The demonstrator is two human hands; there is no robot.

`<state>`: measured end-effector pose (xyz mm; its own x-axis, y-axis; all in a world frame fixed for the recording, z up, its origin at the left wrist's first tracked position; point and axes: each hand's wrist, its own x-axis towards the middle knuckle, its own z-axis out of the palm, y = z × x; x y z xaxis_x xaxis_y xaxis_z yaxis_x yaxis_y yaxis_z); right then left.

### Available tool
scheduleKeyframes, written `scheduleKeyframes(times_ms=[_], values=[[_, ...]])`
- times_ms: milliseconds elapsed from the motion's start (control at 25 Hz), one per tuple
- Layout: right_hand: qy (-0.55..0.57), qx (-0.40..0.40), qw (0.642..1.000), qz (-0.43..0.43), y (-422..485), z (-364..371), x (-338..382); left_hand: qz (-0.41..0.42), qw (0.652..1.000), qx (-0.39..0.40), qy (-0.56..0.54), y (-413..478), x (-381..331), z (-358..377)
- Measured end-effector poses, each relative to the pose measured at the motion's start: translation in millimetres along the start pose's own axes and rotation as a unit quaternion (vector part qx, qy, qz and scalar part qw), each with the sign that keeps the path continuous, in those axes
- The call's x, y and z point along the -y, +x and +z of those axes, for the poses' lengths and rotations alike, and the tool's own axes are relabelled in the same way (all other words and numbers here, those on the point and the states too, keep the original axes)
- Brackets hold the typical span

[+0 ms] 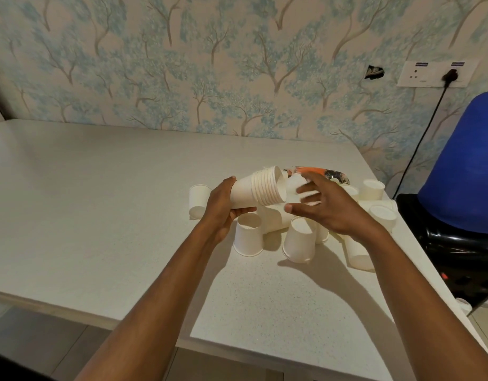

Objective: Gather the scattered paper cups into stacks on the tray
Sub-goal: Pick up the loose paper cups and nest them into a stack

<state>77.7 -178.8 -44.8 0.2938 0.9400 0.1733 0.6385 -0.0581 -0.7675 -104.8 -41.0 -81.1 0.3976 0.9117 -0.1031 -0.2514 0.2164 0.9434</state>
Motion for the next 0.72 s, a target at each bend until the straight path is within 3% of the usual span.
scheduleKeyframes(times_ms=[160,480,720], values=[[-0.071,-0.088,0.990,0.086,-32.0,13.0,-34.0,-0.010,1.000,-0.011,-0.008,3.3,2.1,-3.5],[-0.075,-0.230,0.962,0.129,-56.8,88.6,-56.9,-0.008,1.000,-0.024,0.008,2.4,5.7,9.2],[-0.039,-0.239,0.961,0.130,-56.2,88.5,-53.6,-0.018,0.999,-0.029,-0.008,1.1,6.5,7.4]])
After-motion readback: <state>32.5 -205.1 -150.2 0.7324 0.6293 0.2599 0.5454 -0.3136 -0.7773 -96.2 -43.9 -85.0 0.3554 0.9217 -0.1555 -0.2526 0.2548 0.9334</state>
